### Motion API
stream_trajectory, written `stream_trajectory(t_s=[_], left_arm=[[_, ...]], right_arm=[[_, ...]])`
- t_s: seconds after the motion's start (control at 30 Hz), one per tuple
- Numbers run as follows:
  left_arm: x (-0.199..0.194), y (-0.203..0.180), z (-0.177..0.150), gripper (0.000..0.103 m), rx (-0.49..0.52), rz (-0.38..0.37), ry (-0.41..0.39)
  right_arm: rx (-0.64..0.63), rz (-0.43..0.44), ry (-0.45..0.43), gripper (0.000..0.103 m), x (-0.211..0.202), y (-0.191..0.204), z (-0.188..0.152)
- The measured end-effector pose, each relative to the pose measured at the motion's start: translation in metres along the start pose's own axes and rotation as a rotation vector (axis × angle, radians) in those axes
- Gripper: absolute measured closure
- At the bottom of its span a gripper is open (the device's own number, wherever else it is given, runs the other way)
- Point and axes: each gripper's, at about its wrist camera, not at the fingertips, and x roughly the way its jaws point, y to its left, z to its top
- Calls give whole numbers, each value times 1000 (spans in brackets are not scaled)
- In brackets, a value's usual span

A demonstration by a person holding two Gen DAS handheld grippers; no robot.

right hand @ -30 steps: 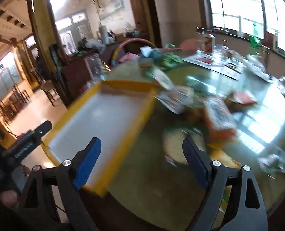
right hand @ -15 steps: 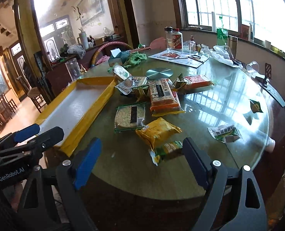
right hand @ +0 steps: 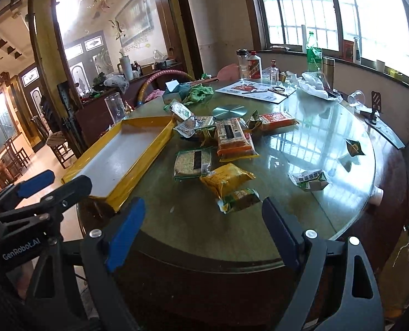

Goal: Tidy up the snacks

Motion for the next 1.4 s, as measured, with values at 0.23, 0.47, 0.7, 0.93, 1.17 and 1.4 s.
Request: stream_trajectory(t_s=[0.23,0.47,0.7,0.93,1.17,1.4], left_arm=[[25,6,-2,18,17,27,22],[56,21,-7,18,14,-13,82],[74,46,6,18,-53,-59,115],[78,45,16,18,-55,-130,137],[70,28,24,18,25,-202,139],[82,2,25,18,124,-276,153]], right_arm=[[-7,8,85,16,8,2,4],[-8,5,123,16,39,-1,6],[-32,6,161,16,56,-4,18],[-24,-14,169,16,52,-19,20],[8,-49,187,16,40,-47,25],[183,-124,208,18,51,-116,38]])
